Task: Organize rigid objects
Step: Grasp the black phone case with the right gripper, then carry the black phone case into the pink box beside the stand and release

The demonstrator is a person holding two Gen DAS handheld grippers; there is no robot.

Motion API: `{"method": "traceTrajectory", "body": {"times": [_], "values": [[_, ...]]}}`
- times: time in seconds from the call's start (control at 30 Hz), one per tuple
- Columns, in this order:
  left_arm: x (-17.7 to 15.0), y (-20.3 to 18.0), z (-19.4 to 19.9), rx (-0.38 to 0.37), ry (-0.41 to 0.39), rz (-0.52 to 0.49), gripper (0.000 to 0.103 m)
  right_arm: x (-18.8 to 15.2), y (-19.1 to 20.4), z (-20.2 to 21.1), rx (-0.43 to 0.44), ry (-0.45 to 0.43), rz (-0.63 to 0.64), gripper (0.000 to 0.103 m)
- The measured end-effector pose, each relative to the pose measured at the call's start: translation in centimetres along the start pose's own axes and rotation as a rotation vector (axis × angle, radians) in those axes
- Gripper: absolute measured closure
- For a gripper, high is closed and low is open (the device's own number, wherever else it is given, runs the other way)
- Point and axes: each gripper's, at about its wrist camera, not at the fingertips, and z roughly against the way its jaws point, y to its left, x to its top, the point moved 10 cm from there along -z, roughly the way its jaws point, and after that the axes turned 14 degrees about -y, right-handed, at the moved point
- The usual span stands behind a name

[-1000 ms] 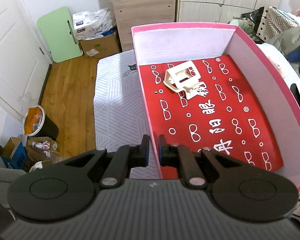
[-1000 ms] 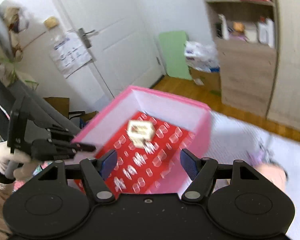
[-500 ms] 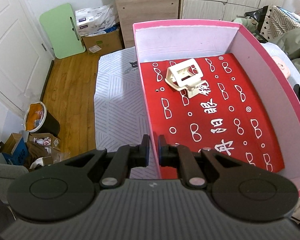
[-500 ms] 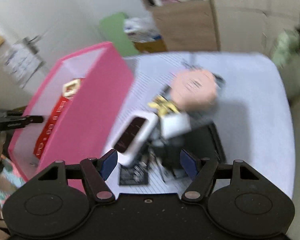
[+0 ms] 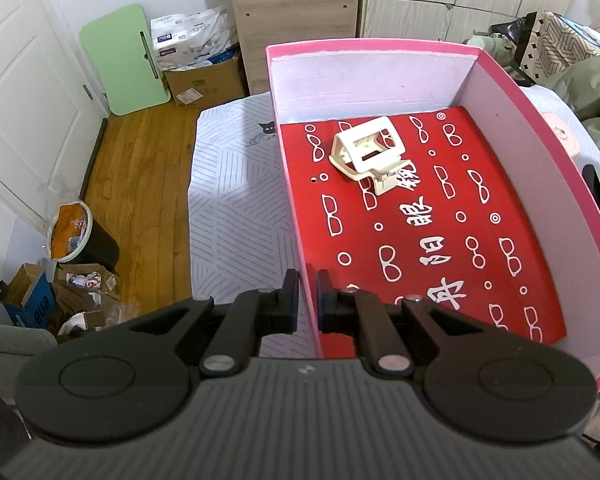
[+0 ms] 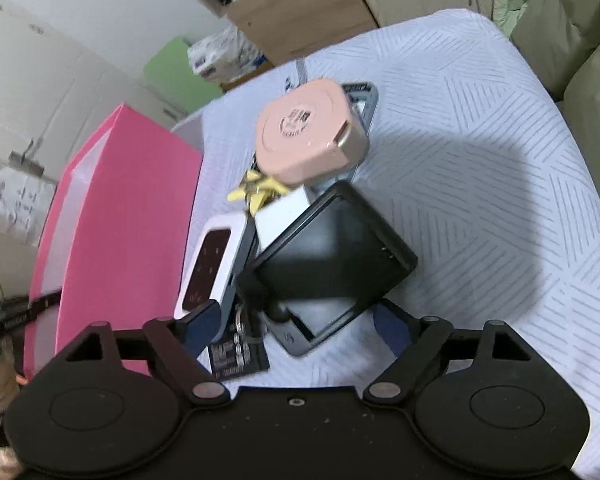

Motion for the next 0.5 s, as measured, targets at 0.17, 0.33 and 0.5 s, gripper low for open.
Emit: {"method": "traceTrajectory", "body": {"times": [0.17, 0.33, 0.5], "values": [[0.0, -0.1, 0.0, -0.003, -0.001, 0.002, 0.095, 0.6, 0.5, -0.4, -0.026, -0.036, 0.039, 0.015], [0.0, -0.1, 0.1, -0.005, -0.003, 0.010, 0.095, 1.3, 1.5, -1.4, -0.045, -0.072, 0.106, 0.013], [0.0, -0.1, 0.0, -0.007, -0.002, 0.012, 0.095, 0.8, 2.5, -2.0, -0.117, -0.120, 0.271, 0.025]]}}
